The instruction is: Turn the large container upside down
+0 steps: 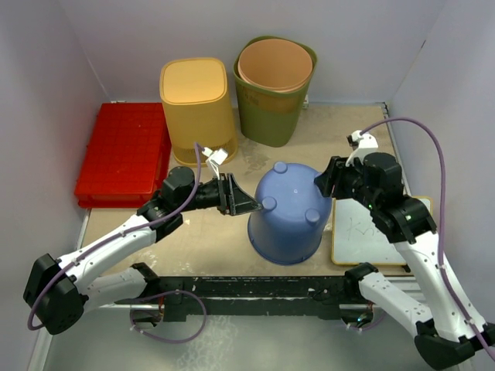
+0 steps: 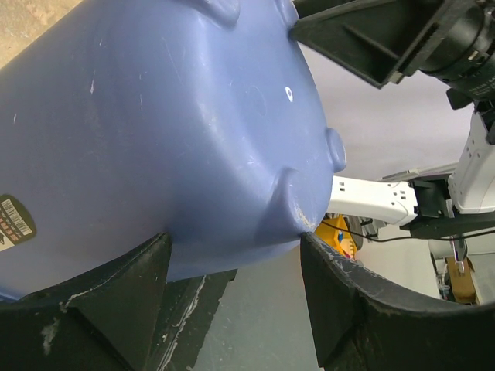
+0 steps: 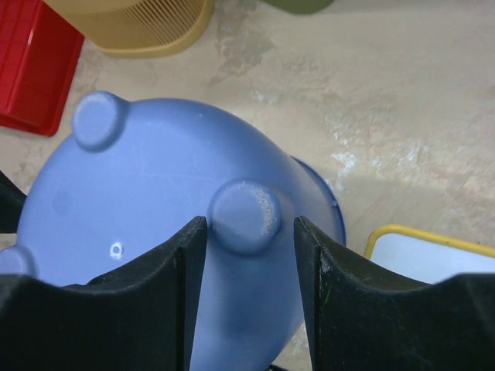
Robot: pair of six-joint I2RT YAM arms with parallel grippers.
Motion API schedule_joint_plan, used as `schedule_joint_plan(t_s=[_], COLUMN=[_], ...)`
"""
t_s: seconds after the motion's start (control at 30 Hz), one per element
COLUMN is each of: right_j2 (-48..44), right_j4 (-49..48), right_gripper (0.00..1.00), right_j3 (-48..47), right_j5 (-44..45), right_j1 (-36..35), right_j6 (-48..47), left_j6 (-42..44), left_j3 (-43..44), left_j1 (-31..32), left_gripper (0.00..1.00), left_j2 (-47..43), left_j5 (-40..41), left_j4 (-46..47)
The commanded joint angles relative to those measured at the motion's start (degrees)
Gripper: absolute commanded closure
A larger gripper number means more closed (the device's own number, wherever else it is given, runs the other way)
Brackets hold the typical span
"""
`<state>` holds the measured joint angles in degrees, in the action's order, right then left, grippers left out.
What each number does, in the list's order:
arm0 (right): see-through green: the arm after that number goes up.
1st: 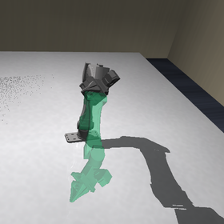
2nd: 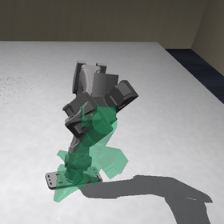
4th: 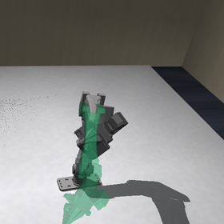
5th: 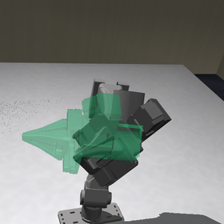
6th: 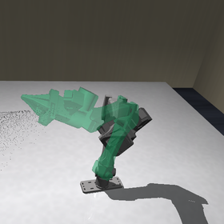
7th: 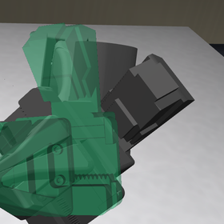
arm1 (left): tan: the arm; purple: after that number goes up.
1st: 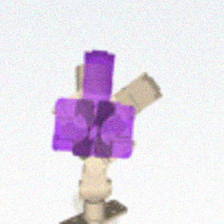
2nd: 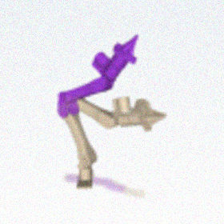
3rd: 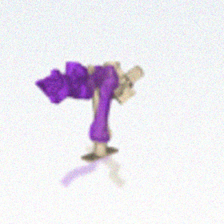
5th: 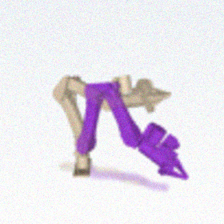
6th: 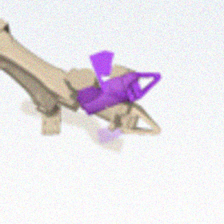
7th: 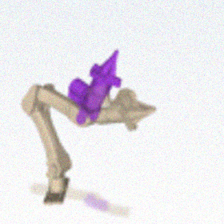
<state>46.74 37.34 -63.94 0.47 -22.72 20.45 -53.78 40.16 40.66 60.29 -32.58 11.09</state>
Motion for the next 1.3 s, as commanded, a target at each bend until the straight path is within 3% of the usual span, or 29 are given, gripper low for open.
schedule_joint_plan(t_s=[0.0, 0.23, 0.4, 0.8, 1.07, 1.27], right_j2=[1.4, 3.3, 5.98, 17.48, 20.92, 12.82], right_j4=[-0.16, -4.94, -10.46, -19.11, -18.17, -13.58], right_gripper=[0.5, 0.64, 0.69, 0.69, 0.48, 0.36], right_j3=[1.35, 2.84, 3.44, -1.05, -7.56, -9.25], right_j5=[-2.97, -5.25, -5.21, 13.4, 18.51, 13.29], right_j1=[-0.13, -0.13, -0.13, -0.05, 0.3, 0.31], right_j6=[2.57, 3.14, 3.14, -2.97, -5.15, -5.71], left_j6=[1.66, 1.8, 3.07, 4.84, 5.49, 8.65], left_j3=[2.1, 1.61, 2.47, 13.21, 26.95, 28.62], left_j1=[0.2, 0.18, 0.18, 0.2, 0.16, 0.04], left_gripper=[0.35, 0.35, 0.35, 0.36, 0.36, 0.36], left_j2=[-0.8, -1.42, 0.19, 20.36, 37.16, 34.8], left_j5=[0.1, 1.16, 2.11, 1.94, 5.41, 10.95], left_j4=[1.04, 0.86, 1.7, 11.57, 13.57, 7.19])
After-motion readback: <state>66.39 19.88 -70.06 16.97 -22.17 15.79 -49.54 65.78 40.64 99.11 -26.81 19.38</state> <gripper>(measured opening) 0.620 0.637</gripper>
